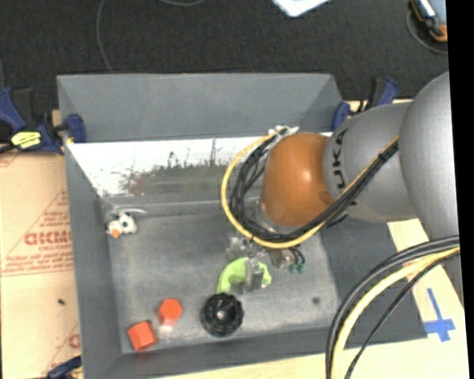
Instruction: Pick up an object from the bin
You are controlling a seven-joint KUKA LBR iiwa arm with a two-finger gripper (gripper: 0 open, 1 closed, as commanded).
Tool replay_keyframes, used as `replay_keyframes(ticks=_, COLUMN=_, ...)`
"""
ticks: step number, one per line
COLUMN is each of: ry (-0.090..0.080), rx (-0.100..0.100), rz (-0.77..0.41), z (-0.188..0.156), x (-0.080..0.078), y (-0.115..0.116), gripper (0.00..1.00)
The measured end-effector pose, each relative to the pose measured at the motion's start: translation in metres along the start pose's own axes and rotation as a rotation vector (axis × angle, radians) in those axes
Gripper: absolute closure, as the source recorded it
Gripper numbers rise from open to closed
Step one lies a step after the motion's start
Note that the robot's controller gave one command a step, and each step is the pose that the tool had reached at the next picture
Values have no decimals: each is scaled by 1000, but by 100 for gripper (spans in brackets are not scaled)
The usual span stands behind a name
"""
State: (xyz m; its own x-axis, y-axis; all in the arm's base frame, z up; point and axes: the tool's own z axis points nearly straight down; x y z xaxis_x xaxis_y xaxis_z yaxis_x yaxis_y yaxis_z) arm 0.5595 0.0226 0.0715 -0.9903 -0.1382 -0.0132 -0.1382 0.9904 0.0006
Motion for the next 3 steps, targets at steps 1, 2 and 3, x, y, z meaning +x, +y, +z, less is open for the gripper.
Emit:
replay_keyframes(ticks=1, ry=0, rx=0, rz=2, z=0, x=0, y=0, gripper=100)
replay_keyframes(ticks=2, ry=0, rx=0, rz=3, z=0, x=0, y=0, gripper=100)
replay_keyframes(ticks=3, ry=0, rx=0, rz=5, z=0, x=0, y=0, gripper=100)
